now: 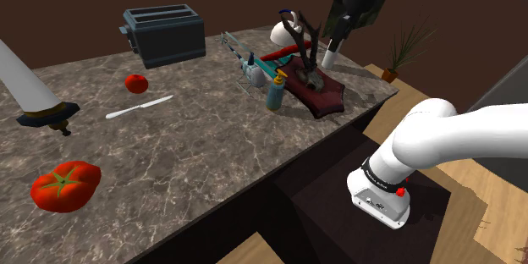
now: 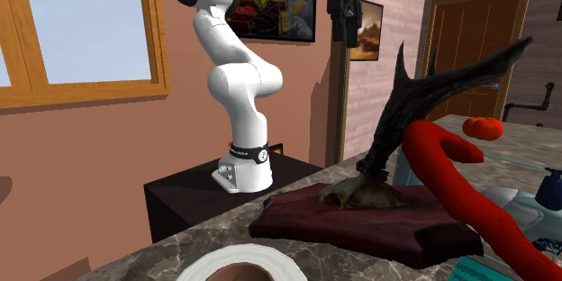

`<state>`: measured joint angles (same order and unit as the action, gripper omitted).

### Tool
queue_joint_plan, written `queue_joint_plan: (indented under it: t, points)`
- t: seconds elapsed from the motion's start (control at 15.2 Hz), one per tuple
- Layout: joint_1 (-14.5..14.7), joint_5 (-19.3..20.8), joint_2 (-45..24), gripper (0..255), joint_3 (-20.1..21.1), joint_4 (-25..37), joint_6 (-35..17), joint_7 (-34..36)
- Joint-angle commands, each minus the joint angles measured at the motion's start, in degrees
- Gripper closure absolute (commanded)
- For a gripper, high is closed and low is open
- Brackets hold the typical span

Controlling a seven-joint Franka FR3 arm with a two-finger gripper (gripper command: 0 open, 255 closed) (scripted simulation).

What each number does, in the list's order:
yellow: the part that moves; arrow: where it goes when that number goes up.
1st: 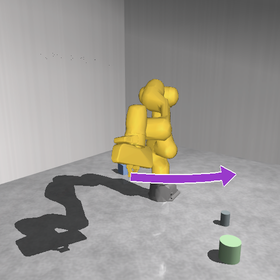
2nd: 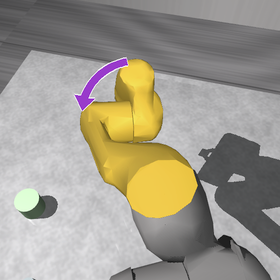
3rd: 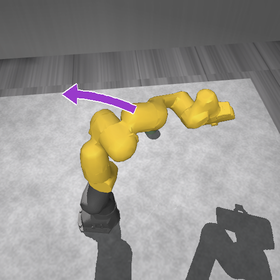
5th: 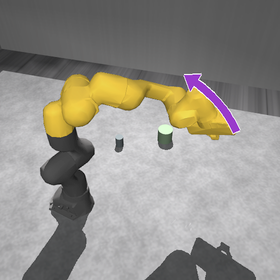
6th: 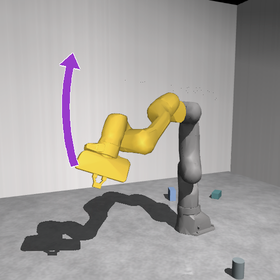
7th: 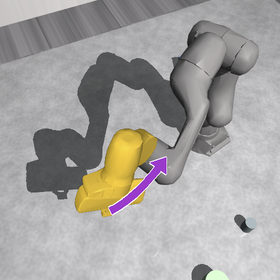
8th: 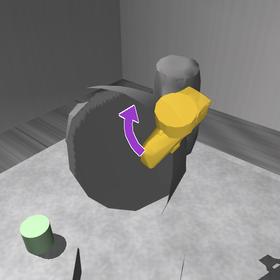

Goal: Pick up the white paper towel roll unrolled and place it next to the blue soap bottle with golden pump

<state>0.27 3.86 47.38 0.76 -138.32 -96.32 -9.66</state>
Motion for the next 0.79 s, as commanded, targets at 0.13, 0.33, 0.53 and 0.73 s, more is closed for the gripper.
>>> queue_joint_plan:
  t: [0.13,0.33,0.53,0.73]
  points:
    - [-1.09,1.22,-1.66,0,-2.35,0.06,-2.12,-1.74]
    - [-2.60,2.78,-4.60,0,-5.87,0.62,-5.29,-4.32]
    - [-3.91,3.94,-8.04,0,-9.35,1.74,-8.41,-6.91]
    - [-4.97,4.63,-11.91,0,-12.83,3.41,-11.41,-9.54]
